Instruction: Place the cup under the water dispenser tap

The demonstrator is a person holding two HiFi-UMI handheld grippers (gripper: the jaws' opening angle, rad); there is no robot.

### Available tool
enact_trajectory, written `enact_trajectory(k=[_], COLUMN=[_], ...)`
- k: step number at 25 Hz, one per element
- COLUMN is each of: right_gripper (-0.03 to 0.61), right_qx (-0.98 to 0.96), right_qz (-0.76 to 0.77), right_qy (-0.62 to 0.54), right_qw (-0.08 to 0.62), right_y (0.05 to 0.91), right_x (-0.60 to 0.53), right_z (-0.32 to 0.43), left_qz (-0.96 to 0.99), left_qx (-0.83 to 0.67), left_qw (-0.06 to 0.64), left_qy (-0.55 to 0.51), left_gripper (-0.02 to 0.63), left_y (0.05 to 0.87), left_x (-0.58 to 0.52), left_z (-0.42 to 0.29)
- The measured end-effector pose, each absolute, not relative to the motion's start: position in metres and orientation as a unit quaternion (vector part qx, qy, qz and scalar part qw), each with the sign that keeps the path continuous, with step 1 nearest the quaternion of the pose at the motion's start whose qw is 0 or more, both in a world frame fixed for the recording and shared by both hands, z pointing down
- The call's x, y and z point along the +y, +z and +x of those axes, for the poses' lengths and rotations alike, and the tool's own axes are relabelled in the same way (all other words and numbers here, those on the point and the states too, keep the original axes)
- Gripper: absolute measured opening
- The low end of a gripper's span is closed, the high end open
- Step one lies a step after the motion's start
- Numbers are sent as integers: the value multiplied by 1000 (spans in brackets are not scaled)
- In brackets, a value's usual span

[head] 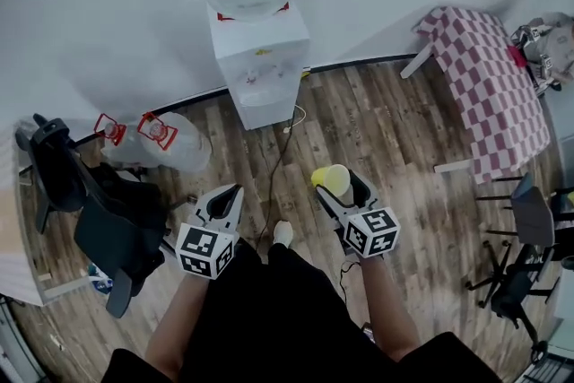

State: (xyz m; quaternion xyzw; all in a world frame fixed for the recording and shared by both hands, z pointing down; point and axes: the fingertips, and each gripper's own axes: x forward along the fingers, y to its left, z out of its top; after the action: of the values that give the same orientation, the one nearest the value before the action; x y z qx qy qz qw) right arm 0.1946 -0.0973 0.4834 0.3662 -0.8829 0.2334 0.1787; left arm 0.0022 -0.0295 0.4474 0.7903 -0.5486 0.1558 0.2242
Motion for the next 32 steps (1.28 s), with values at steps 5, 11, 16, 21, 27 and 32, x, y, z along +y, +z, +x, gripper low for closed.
enact_trajectory(k=[5, 11, 16, 21, 27, 32], right_gripper=[365, 364, 364, 365, 365, 365], right_qx=[-880, -892, -906, -905, -894, -880], right_qz=[358, 327, 306, 300, 298, 319], right_qy=[246, 239, 214, 197, 186, 196], right_qw=[193, 202, 200, 227, 279, 291], right_y=[507, 527, 536, 566, 641, 696], right_x=[-114, -141, -172, -208, -248, -289], right_z=[196, 153, 93, 44, 2, -24], left_qz=[773, 761, 759, 760, 768, 770], left_qx=[-554, -573, -579, -581, -565, -558], left_qw=[250, 243, 240, 237, 244, 251], left_qy=[179, 183, 179, 171, 175, 182], left_gripper=[15, 15, 15, 15, 15, 15], left_y=[473, 484, 506, 532, 589, 639], left_x=[-28, -54, -91, -133, -177, -208], left_z=[-4, -35, -67, -90, -109, -127])
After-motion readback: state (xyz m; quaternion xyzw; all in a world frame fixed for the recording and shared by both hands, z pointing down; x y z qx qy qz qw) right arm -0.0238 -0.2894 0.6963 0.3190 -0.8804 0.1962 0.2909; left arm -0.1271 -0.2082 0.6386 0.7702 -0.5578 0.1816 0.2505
